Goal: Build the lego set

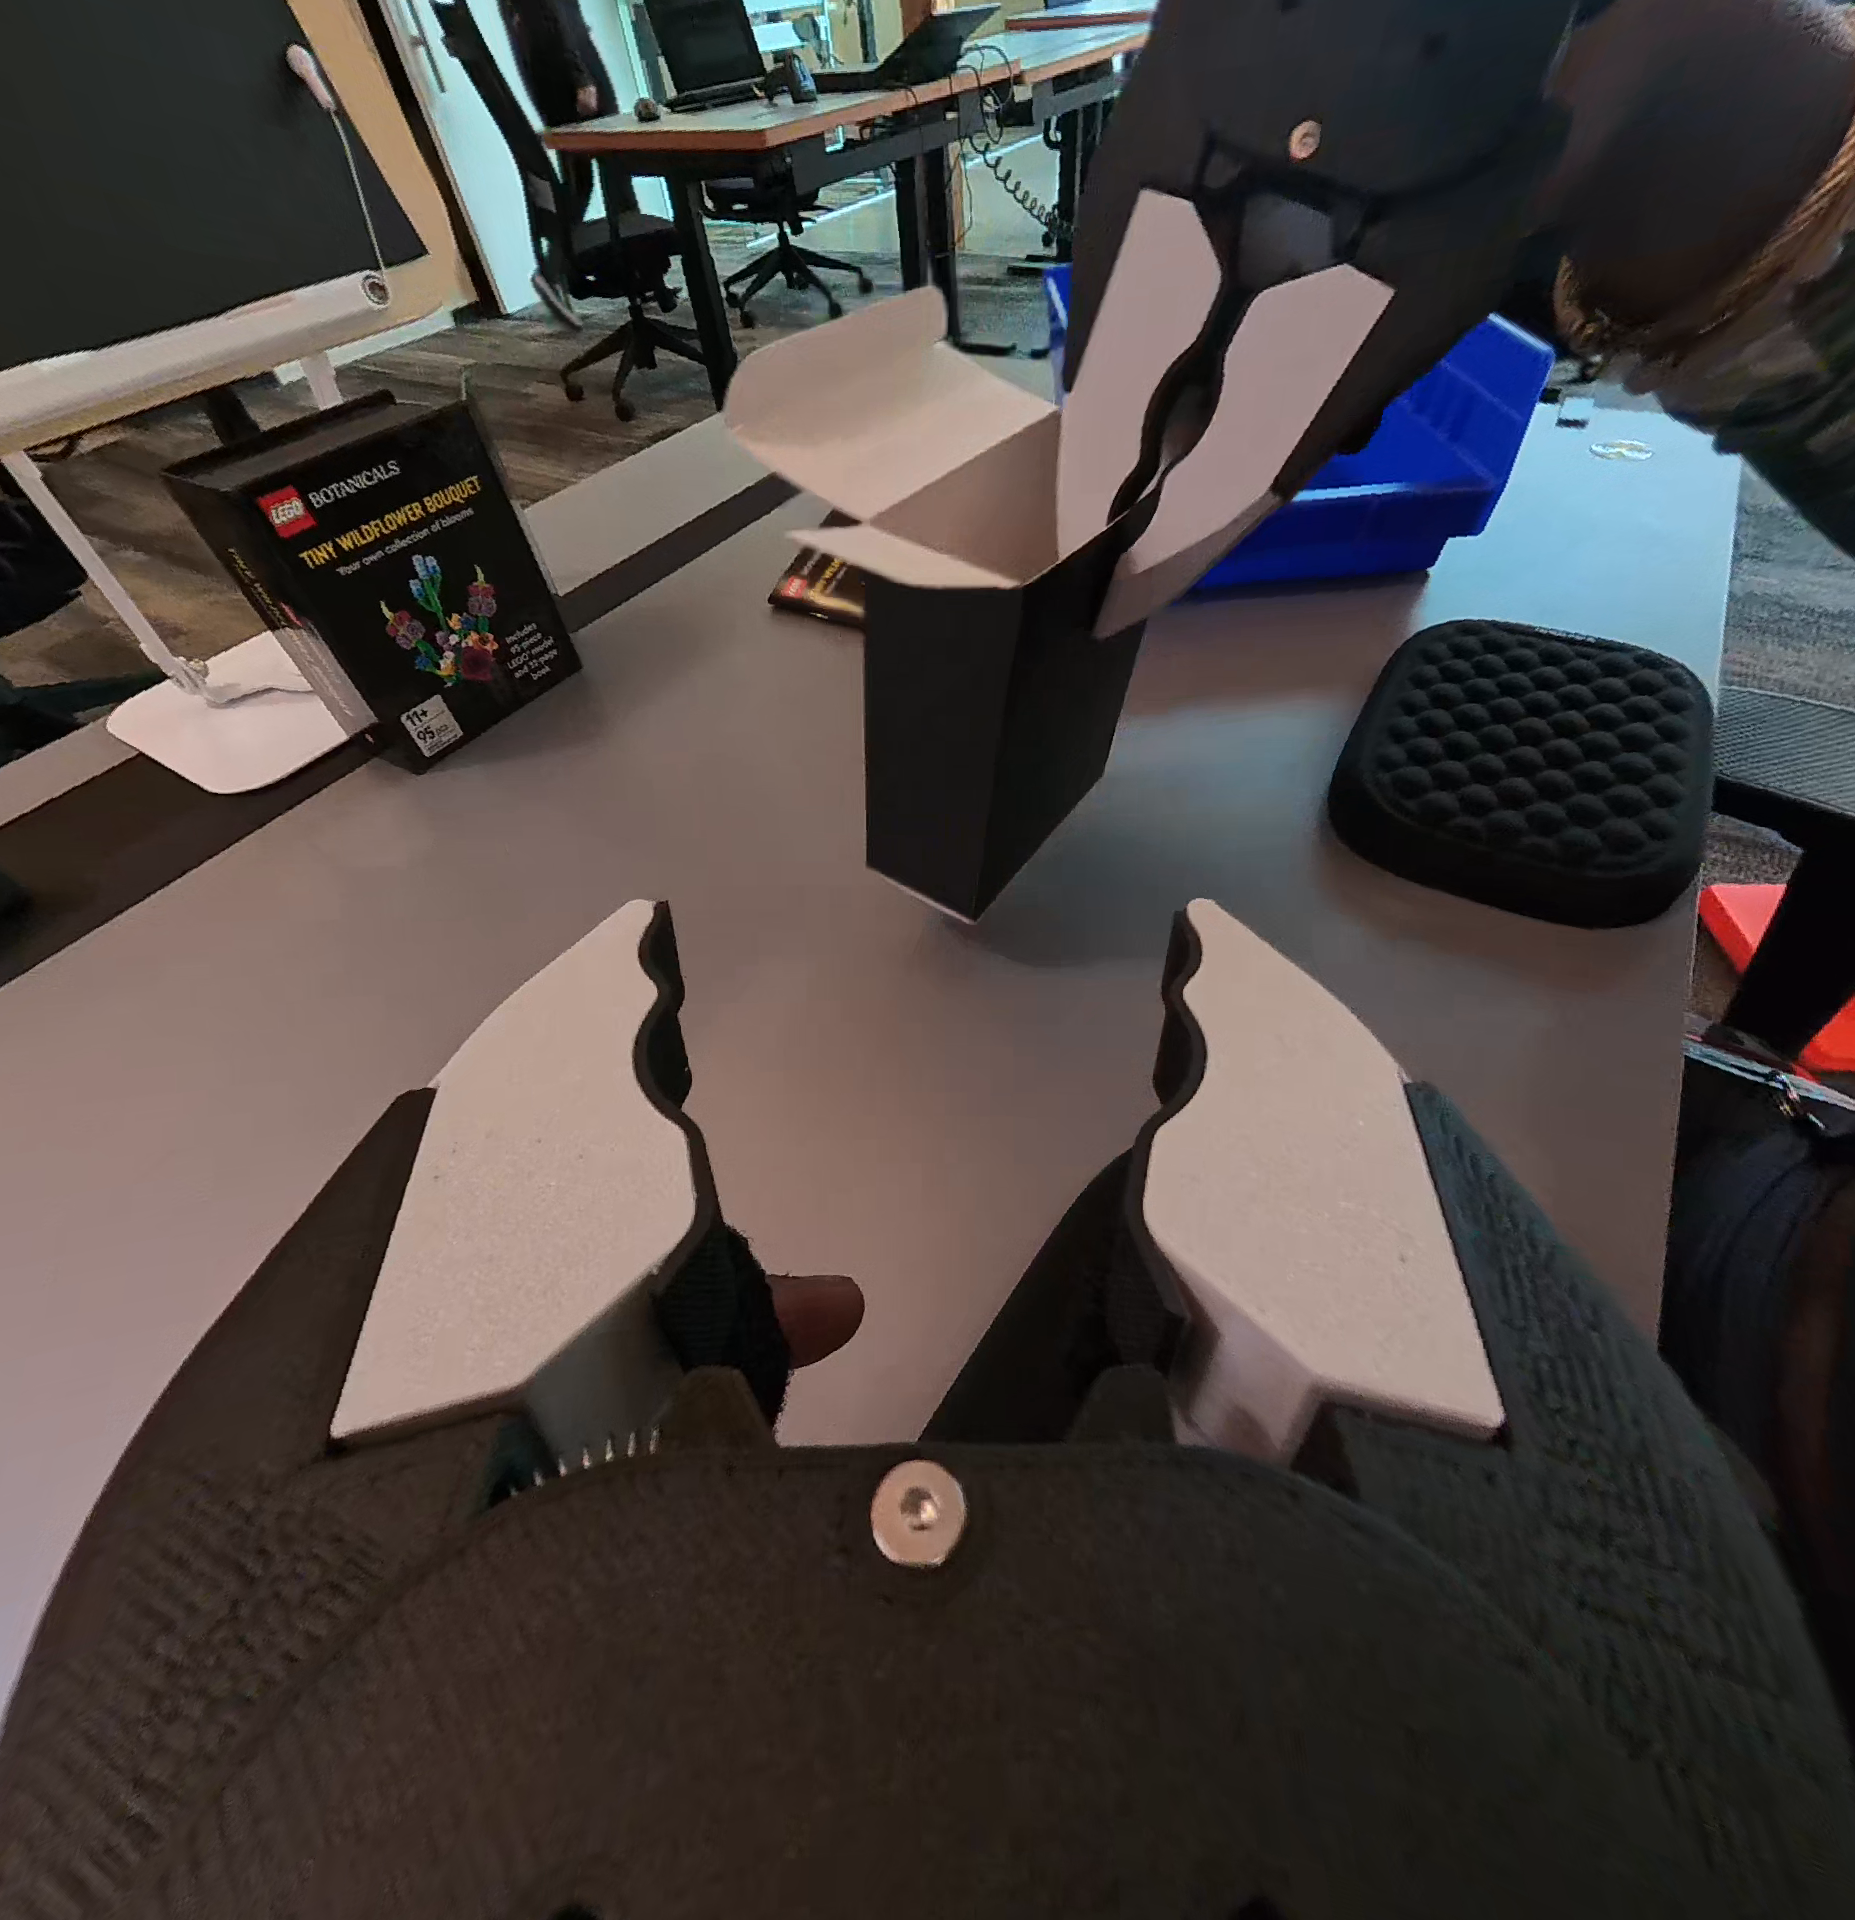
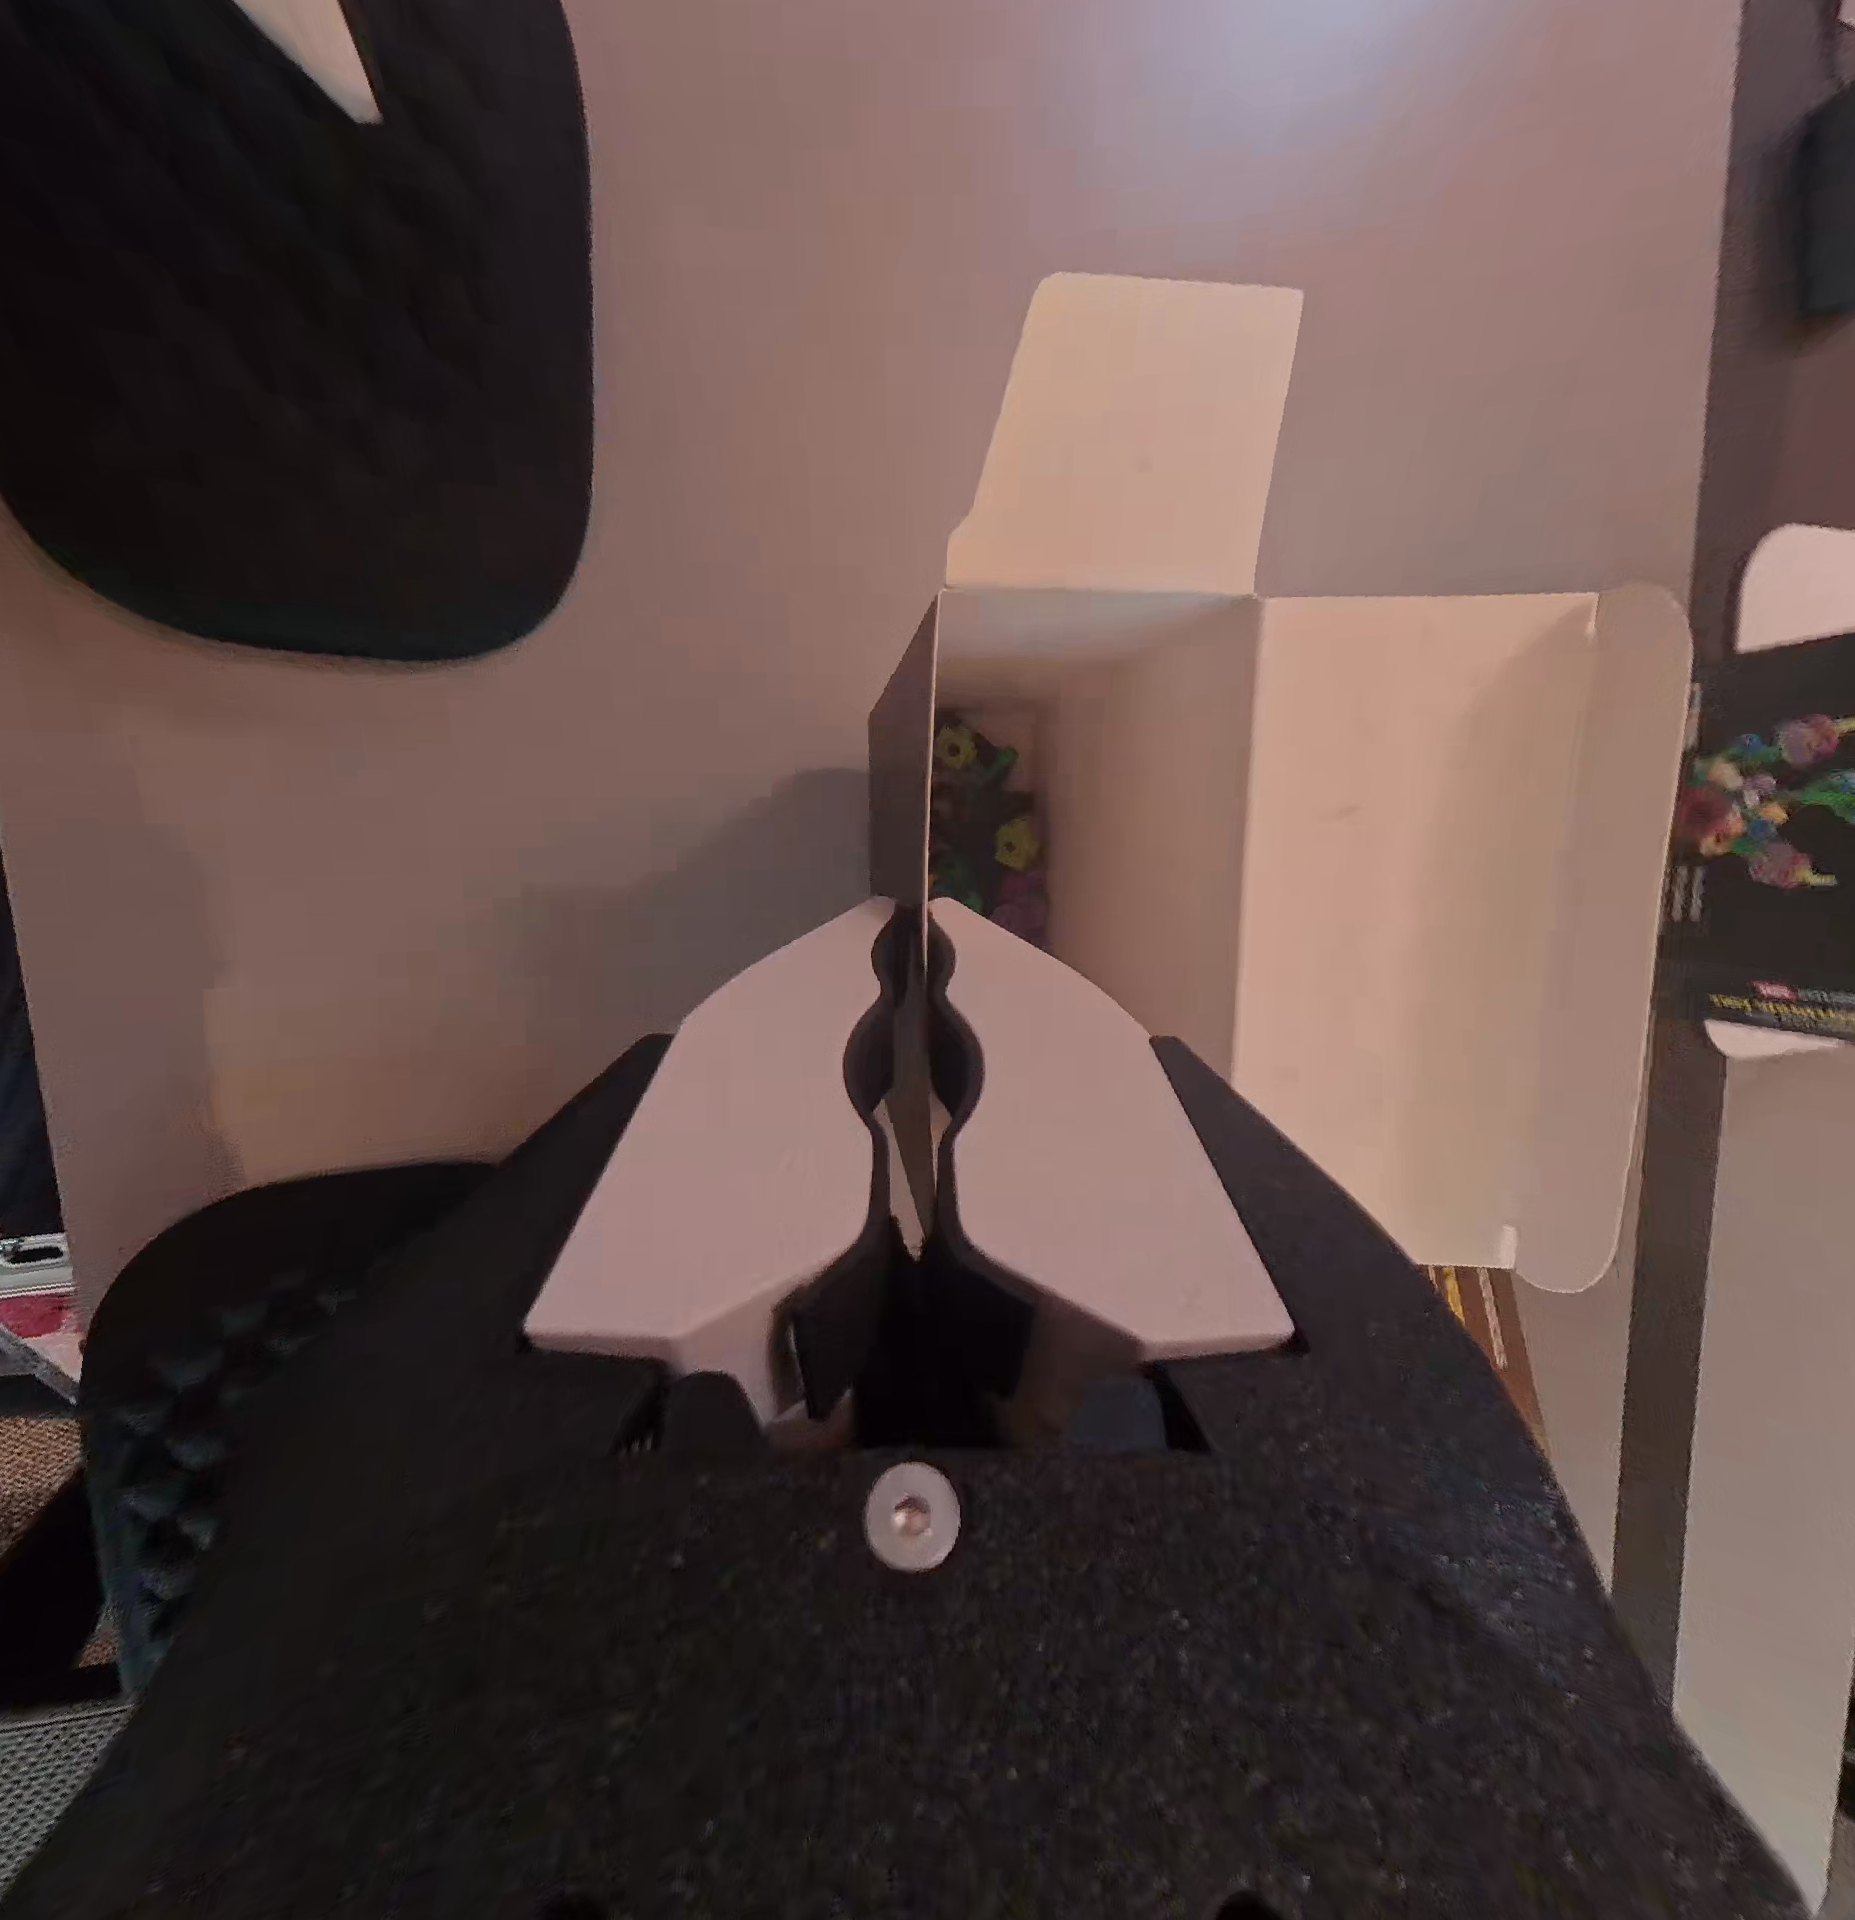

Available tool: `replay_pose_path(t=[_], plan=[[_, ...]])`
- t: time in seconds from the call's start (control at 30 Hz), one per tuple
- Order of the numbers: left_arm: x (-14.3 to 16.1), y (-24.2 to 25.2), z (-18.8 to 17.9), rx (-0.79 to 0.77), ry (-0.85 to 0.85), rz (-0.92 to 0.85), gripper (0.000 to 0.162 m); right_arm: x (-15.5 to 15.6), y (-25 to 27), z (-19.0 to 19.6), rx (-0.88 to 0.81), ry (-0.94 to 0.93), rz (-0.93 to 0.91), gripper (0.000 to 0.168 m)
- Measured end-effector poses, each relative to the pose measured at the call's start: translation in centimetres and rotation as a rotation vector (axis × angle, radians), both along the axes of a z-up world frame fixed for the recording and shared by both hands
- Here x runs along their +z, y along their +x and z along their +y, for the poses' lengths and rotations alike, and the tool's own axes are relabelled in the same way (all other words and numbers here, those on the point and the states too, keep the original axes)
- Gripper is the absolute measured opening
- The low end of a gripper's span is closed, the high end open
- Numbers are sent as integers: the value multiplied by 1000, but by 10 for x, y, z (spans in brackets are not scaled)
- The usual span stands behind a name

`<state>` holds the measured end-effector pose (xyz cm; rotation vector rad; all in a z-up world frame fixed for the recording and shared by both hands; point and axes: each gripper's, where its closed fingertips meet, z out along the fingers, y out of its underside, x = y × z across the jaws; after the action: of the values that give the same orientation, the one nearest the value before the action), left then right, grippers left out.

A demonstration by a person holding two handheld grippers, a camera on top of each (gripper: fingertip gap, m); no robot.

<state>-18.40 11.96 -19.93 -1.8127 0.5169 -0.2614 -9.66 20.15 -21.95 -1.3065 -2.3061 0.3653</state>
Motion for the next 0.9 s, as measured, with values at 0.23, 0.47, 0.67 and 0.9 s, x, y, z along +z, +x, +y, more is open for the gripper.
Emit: replay_pose_path(t=[0.23,0.47,0.67,0.9], plan=[[-14,10,6,-35,-38,22,88,-19,-11,-7,37,-11,-53,3],[-16,15,13,-47,-28,-41,88,-17,-13,-8,28,-24,-19,7],[-17,19,14,-65,-63,-150,88,27,-12,-23,20,-137,222,24],[-3,11,24,-42,125,-186,106,84,33,-4,-73,-237,631,53]])
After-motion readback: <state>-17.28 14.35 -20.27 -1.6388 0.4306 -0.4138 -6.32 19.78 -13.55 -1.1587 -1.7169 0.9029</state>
